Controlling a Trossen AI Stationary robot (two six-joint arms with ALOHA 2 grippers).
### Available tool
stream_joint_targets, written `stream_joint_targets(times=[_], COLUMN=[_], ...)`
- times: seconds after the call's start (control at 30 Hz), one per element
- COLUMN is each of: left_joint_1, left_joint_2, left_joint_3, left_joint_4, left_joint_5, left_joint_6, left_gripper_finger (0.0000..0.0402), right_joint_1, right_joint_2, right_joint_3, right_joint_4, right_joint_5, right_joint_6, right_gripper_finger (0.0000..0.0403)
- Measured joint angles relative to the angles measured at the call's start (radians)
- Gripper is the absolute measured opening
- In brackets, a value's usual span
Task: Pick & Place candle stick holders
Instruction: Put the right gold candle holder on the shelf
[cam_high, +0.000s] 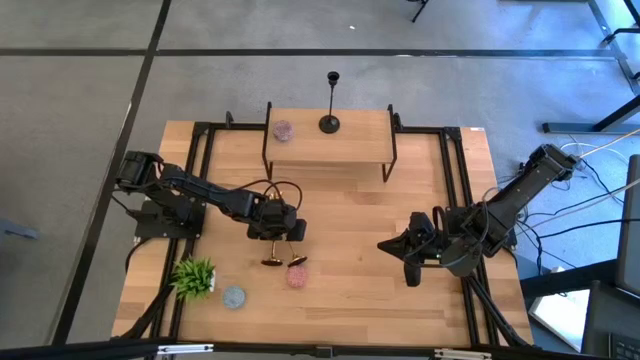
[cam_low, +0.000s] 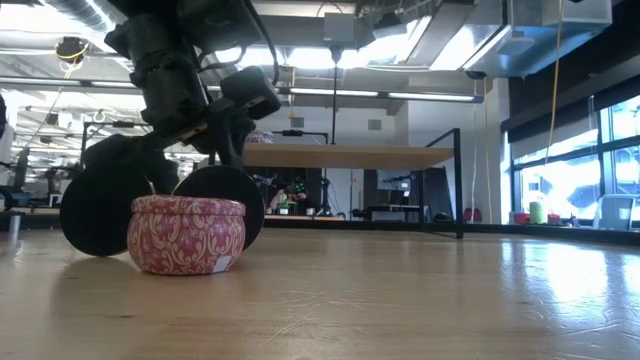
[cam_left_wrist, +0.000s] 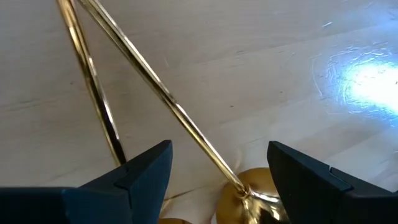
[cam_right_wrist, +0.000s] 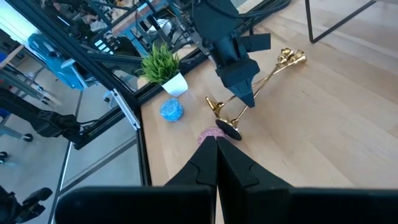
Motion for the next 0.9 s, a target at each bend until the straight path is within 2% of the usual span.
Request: stream_joint_targets(times=[0.13, 0.5, 0.9], left_joint_1=[0.007, 0.015, 0.015], left_joint_2=[0.000, 0.000, 0.000], left_joint_3=[0.000, 0.000, 0.000], left_joint_4=[-0.004, -0.013, -0.032], left_joint_5=[-0.014, -0.042, -0.080], left_joint_6=[-0.014, -0.010, -0.010], left_gripper_finger=[0.0247, 0.0179, 0.0144], right_joint_1=[0.000, 0.001, 0.002], right_joint_2=[0.000, 0.000, 0.000], right_joint_3=[0.000, 0.000, 0.000], right_joint_4=[0.003, 0.002, 0.003], right_joint_5=[0.000, -0.001, -0.011], right_joint_6=[0.000, -0.007, -0.007], right_gripper_finger=[0.0001, 0.0001, 0.0001])
